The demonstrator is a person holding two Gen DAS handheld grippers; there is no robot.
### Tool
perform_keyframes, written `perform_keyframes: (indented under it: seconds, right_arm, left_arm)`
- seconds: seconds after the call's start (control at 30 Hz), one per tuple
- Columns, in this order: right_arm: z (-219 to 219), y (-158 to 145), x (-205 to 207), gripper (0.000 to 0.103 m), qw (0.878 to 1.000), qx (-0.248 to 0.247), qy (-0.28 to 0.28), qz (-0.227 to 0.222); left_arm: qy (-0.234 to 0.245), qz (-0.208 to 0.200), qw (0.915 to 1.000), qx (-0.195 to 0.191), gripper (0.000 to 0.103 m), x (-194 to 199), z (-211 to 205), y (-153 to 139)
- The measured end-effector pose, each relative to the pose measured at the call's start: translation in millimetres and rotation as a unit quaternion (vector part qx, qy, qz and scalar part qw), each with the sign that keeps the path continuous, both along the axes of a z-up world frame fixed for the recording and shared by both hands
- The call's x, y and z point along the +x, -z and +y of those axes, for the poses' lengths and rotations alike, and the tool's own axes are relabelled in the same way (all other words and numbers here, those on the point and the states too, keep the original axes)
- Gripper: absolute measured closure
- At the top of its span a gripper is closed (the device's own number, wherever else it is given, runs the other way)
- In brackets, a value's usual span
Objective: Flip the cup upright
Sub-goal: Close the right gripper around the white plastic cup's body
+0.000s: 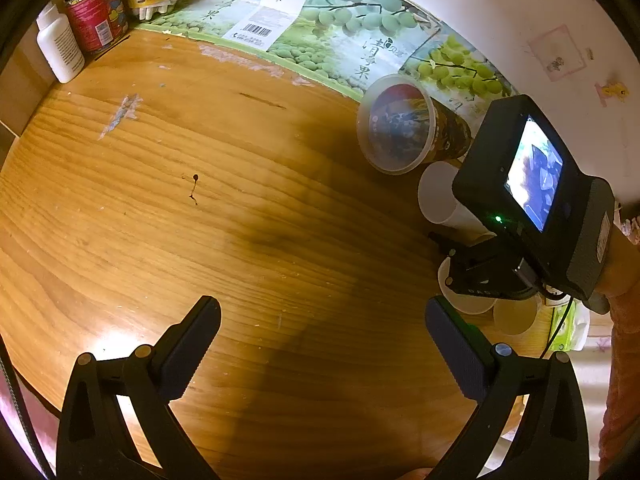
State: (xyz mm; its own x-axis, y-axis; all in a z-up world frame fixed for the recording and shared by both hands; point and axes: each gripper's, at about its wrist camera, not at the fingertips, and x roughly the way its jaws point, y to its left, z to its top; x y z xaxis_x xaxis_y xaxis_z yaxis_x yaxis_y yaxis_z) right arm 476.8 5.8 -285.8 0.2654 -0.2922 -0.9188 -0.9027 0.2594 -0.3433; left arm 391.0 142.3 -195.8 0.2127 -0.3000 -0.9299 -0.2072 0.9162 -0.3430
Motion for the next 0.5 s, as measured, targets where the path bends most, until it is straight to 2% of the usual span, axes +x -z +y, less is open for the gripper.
perform_keyframes:
  seconds: [0.1,0.2,0.37,0.5]
  right_arm:
    - [1.0,4.5,1.9,0.02,1.0,0.003,0.005,0.0]
    - [2.8,5.1,4.8,0.028,1.0,0.009,0.015,0.01]
    - [0.8,4.5,9.0,0.029,1.0,0.014,0.023,0.01]
    - [0.7,1.0,10.2,0.029,0.998,0.028,0.053,0.011]
  left_arm:
    - [-0.001,0.001,1.0,0.001,0.001,0.4,0.7,0.5]
    - [-0.001,0.002,1.0,0.002,0.001,0.3,0.4,0.3]
    - [0.001,0.001,1.0,0.001,0.001,0.4,-0.2,0.6]
    - [0.006,-0.003,1.0,0.002,0.001,-1.7,-1.9,-0.8]
